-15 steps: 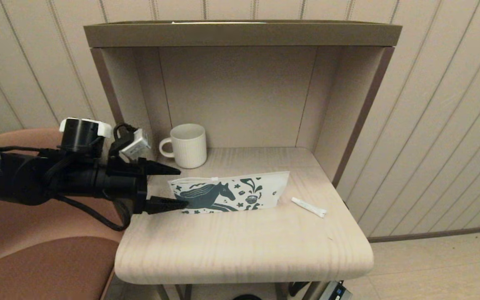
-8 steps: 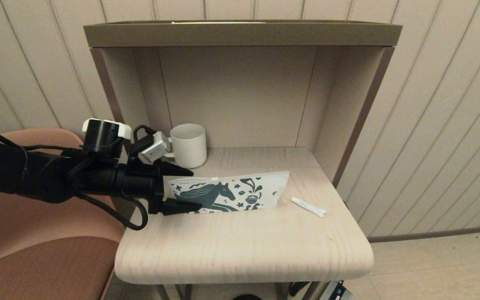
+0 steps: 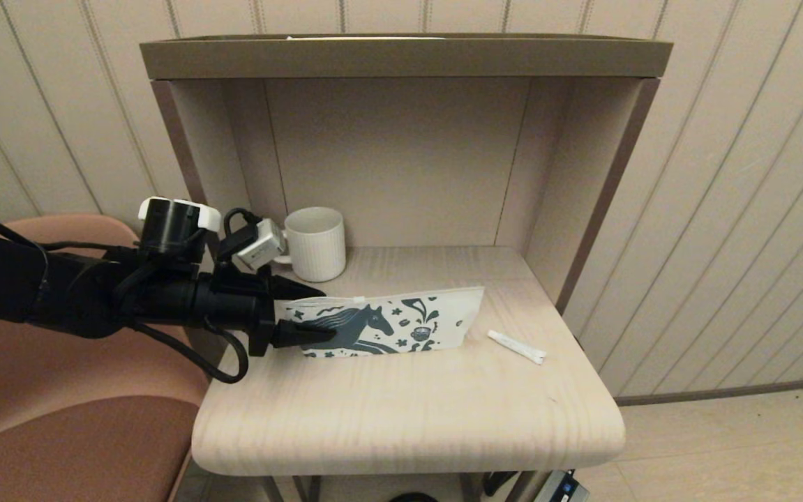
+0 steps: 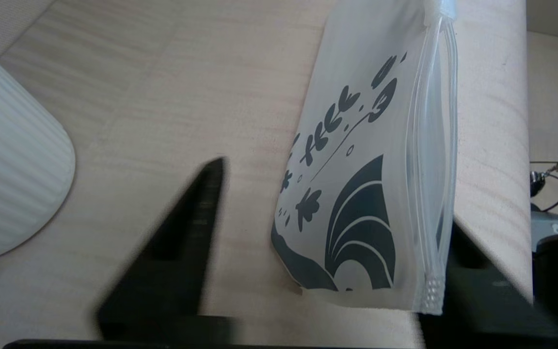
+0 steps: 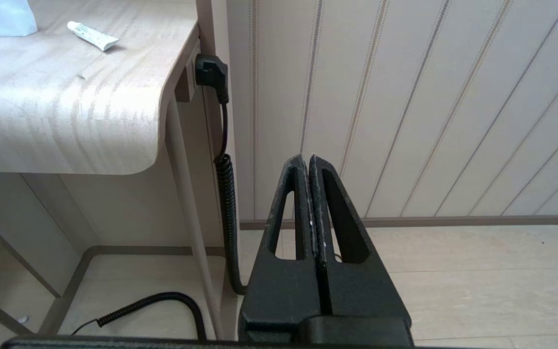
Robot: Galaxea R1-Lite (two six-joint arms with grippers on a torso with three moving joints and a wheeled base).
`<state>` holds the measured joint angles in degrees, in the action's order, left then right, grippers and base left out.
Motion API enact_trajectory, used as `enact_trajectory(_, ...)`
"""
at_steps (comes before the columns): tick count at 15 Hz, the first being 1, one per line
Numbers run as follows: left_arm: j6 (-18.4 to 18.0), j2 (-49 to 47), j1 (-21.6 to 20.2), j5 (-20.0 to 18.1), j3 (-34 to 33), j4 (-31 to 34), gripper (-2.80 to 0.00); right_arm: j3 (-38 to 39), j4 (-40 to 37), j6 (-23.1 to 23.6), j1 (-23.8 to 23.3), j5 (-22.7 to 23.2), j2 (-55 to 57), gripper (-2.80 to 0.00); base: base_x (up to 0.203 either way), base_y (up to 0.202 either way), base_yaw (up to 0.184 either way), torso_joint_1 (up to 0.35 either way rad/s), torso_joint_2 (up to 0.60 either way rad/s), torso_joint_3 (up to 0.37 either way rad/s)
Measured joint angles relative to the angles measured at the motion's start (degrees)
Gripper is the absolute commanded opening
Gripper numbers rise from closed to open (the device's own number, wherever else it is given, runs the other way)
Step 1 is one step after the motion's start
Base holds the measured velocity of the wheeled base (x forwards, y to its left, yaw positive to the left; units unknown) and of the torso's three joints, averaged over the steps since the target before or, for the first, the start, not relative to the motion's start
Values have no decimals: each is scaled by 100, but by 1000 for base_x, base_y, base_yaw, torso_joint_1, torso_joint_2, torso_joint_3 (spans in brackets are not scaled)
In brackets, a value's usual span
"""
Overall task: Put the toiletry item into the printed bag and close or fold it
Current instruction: Pick up the storage bag
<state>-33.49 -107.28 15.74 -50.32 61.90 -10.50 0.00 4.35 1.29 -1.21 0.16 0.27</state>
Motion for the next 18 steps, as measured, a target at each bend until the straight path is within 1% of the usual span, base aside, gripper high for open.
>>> enact_trajectory(7,-7,3,-1,-28,-95,2,-280,0,0,0,0,0,0,-280,0,0,0,0,0,0)
enact_trajectory(11,20,184,-1,-56,-155,13,-280,0,0,23,0,2,0,-280,0,0,0,0,0,0)
enact_trajectory(13,175,387,0,-67,-155,76,-280,0,-2,46,0,14,-2,-280,0,0,0,0,0,0)
enact_trajectory(15,502,712,32,-128,-110,195,-280,-16,-176,60,-2,0,4,-280,0,0,0,0,0,0)
enact_trajectory(17,770,1100,180,-171,-83,513,-280,-90,-557,62,0,23,62,-280,0,0,0,0,0,0)
enact_trajectory(18,816,1289,289,-172,-77,802,-280,-286,-721,33,2,56,84,-280,0,0,0,0,0,0)
